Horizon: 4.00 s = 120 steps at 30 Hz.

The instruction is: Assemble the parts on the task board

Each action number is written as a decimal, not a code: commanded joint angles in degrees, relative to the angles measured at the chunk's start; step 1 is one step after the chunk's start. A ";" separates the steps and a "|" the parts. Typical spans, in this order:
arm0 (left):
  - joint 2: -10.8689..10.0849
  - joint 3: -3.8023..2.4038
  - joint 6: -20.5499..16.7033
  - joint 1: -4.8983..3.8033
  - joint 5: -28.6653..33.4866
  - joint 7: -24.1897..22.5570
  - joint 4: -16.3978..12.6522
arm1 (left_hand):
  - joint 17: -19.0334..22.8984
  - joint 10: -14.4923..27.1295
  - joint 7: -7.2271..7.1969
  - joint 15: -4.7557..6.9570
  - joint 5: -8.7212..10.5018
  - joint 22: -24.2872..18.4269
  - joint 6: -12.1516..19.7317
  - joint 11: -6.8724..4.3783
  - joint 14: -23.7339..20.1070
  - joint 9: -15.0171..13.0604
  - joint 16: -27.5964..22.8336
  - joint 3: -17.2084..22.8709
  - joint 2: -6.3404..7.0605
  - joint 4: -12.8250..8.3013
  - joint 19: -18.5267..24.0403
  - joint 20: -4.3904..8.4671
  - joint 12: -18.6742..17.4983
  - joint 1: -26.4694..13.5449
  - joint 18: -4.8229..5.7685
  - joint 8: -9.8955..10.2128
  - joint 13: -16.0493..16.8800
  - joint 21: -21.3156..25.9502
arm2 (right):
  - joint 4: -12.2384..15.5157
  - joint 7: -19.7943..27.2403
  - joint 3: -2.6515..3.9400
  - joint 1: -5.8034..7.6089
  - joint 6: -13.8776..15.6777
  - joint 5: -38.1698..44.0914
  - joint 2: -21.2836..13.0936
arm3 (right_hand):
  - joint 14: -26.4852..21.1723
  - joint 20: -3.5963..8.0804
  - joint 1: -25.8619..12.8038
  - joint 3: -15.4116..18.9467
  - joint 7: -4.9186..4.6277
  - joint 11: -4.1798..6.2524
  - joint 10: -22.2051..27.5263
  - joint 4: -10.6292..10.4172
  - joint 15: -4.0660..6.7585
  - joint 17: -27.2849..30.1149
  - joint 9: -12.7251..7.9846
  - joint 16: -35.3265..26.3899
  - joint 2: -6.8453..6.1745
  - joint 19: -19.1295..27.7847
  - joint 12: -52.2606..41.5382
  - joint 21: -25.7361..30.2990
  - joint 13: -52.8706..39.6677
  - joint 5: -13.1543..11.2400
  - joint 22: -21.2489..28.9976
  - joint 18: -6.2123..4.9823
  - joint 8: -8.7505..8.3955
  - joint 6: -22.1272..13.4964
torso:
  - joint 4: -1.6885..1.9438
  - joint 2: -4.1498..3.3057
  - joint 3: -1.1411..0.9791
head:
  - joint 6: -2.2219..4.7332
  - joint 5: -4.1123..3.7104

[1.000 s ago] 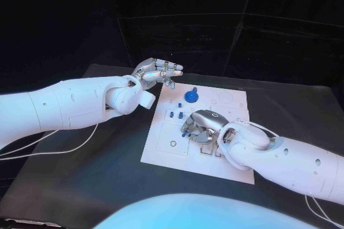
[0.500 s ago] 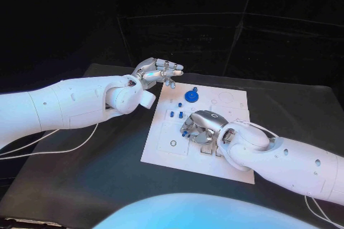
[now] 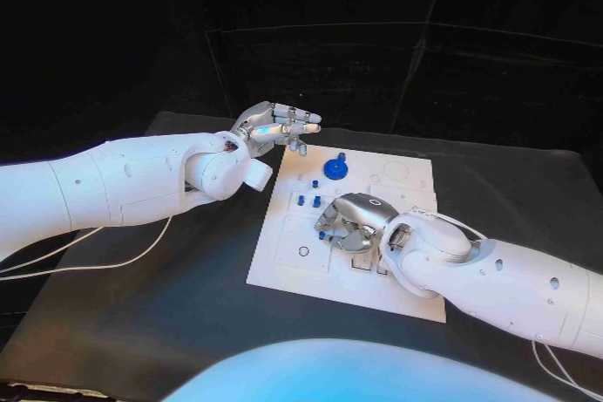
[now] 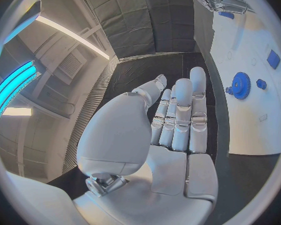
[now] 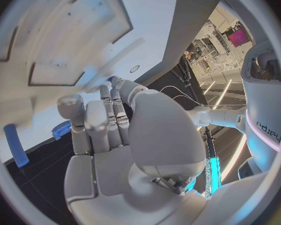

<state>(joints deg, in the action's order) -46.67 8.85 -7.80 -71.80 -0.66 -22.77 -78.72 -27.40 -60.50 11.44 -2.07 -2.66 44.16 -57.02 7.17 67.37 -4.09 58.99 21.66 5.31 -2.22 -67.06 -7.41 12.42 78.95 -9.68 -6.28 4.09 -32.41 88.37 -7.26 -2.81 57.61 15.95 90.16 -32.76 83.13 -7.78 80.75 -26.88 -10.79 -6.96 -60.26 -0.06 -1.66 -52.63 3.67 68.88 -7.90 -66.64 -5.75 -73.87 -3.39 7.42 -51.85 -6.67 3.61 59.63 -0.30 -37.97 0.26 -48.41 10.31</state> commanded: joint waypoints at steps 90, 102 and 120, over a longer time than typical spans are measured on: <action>-0.26 -0.01 0.84 -0.10 0.00 -0.01 0.12 | 0.18 0.52 0.05 0.04 -0.24 -0.13 0.68 0.07 -0.41 -0.04 0.00 -0.26 -0.08 -0.20 0.38 -0.13 0.56 0.40 -0.76 -0.36 0.06 0.39 | 4.43 -10.04 -0.17 8.19 -9.09 2.01 -11.98 | -0.07 0.75 4.76 15.46 0.51 0.85 -1.59 -3.85 0.74 7.26 0.36 -6.73 4.83 1.15 -5.32 6.08 -0.16 -0.52 8.03 -1.75 1.43 -1.77 | 0.02 -0.05 -0.03 | 2.74 -4.92; -0.31 -0.01 0.88 -0.10 0.00 -0.01 0.20 | 0.19 0.53 0.06 0.03 -0.24 -0.14 0.69 0.08 -0.41 -0.04 0.00 -0.27 -0.10 -0.18 0.38 -0.13 0.57 0.37 -0.76 -0.37 0.06 0.40 | 4.33 -9.25 -0.18 8.05 -7.72 2.06 -11.73 | 0.97 1.53 4.27 12.52 1.63 2.04 -5.68 -5.09 1.63 2.95 0.28 -3.41 4.73 -1.68 -5.13 2.98 -0.22 -0.27 2.78 -0.87 1.48 0.95 | 0.04 -0.03 -0.05 | 2.60 -4.87; -0.31 -0.01 0.88 -0.10 0.00 0.09 0.60 | 0.19 0.53 0.06 0.03 -0.24 -0.14 0.69 0.08 -0.41 -0.04 0.00 -0.27 -0.10 -0.18 0.38 -0.13 0.57 0.37 -0.76 -0.37 0.06 0.40 | 7.72 -9.76 -0.14 8.04 0.27 -1.30 -14.20 | 1.56 2.30 5.68 5.96 2.36 2.95 -9.31 -3.21 2.35 -0.44 0.33 -0.40 4.75 -4.55 -4.33 -0.84 -0.44 -1.74 -3.30 0.12 1.46 3.97 | -0.04 0.02 -0.12 | 2.50 -4.85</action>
<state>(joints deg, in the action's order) -46.99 8.87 -7.52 -71.80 -0.66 -22.43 -78.15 -27.30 -60.29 11.46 -2.07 -2.66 44.08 -56.60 7.37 67.37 -4.09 58.99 21.66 5.31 -2.22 -67.06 -7.41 12.77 78.95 -9.67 -6.27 4.09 -32.41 95.60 -17.35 -3.01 65.49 12.26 90.91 -46.87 83.83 -5.52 86.49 -20.65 -8.52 -3.99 -69.21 -3.21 0.32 -53.05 3.97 68.30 -2.47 -70.78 -10.32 -74.40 -3.85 5.67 -55.13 -7.54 5.14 63.15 -0.31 -38.01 0.13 -45.89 5.42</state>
